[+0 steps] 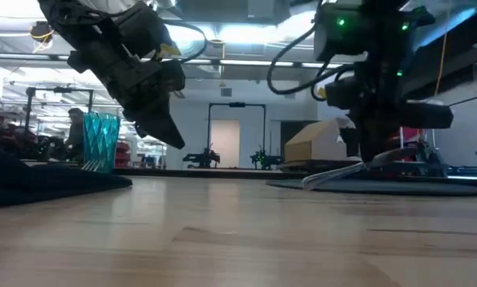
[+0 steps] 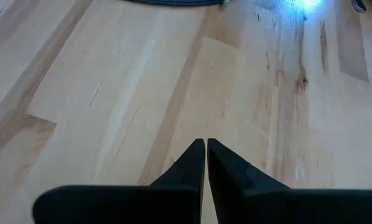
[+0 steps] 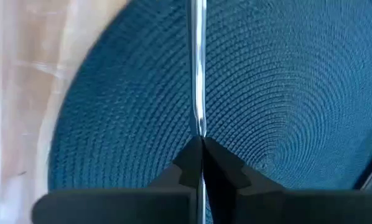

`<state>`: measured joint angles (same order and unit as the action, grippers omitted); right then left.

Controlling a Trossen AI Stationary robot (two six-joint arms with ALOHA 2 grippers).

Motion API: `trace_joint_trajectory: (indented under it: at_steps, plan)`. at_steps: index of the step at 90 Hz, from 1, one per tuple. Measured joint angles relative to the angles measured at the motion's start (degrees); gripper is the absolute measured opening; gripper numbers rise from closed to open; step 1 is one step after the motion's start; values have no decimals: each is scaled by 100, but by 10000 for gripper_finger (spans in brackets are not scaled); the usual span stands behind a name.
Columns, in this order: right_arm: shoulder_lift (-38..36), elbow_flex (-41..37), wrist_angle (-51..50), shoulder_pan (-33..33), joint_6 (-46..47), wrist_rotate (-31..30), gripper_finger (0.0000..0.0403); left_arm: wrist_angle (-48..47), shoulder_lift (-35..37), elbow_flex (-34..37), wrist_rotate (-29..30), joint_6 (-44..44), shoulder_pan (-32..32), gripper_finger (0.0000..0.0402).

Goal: Set table place
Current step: Put the silver table knife on the black tablemat

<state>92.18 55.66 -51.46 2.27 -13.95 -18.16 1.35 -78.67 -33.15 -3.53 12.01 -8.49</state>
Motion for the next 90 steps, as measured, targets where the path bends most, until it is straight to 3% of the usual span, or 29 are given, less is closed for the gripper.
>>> trace_joint_trajectory:
  at_steps: [20, 49, 67, 90]
  plan:
    - [-7, -223, 18, -61, 174, 489, 0, -97, 0, 0, -1, -2, 2, 1]
    - [-7, -564, 592, -81, 513, 429, 0, -95, 0, 0, 0, -46, 0, 1]
    - [-7, -564, 1433, -81, -35, 854, 0, -99, 0, 0, 0, -50, 0, 1]
    - [-9, -800, 1452, -280, -400, 977, 0, -125, 0, 0, 0, -61, 0, 1]
